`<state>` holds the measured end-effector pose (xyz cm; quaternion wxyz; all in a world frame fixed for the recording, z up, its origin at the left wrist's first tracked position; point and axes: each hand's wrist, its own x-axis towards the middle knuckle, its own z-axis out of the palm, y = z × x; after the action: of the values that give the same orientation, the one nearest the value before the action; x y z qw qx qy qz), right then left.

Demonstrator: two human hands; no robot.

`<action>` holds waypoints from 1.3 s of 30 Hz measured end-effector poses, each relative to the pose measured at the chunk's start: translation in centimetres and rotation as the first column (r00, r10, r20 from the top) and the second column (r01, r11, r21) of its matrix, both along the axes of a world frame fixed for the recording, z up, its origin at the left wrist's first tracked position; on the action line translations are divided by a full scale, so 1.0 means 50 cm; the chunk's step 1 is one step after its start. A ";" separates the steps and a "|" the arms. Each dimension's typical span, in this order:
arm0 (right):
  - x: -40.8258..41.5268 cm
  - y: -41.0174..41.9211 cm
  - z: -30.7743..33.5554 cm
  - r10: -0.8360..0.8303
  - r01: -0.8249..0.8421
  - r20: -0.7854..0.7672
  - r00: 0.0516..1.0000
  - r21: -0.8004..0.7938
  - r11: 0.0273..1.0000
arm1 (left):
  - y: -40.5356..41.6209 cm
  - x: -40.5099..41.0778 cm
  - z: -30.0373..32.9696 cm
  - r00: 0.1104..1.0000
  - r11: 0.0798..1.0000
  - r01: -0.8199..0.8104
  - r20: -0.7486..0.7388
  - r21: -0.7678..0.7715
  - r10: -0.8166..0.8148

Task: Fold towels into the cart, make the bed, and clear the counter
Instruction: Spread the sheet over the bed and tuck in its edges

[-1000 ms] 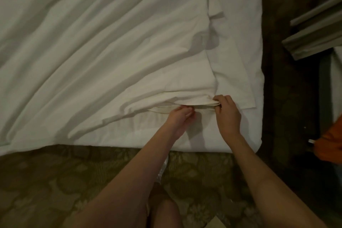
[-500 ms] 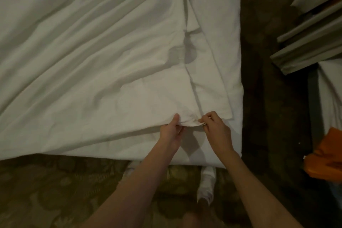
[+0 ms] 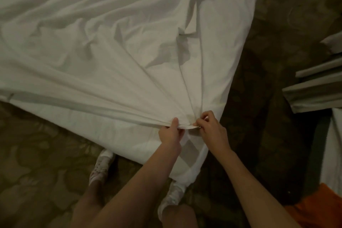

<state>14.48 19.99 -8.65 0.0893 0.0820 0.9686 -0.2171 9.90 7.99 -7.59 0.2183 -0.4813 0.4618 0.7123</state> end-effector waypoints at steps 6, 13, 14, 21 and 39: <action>0.003 -0.021 -0.021 -0.256 0.289 0.136 0.957 -0.365 0.885 | 0.030 0.038 0.003 0.995 0.970 0.102 0.006 -0.220 -0.103; 0.041 -0.030 0.021 -0.241 0.297 0.177 0.954 -0.472 0.830 | 0.018 0.086 0.011 0.991 0.992 0.076 -0.113 0.103 -0.065; 0.056 -0.039 0.032 -0.229 0.287 0.179 0.957 -0.470 0.835 | 0.012 0.098 0.016 0.992 0.985 0.055 -0.118 0.166 -0.036; 0.185 -0.171 0.078 -0.027 0.196 0.314 0.949 -0.521 0.831 | -0.128 0.236 0.040 0.999 0.999 -0.013 -0.033 0.044 0.014; 0.050 -0.254 0.006 -0.290 0.346 0.212 0.933 -0.318 0.882 | -0.244 0.285 -0.037 0.998 0.960 -0.023 -0.048 0.279 0.038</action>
<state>16.98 7.27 -8.37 0.1422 0.2400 0.8773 -0.3905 24.15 -4.21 -9.43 0.2603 -0.4338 0.3550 0.7861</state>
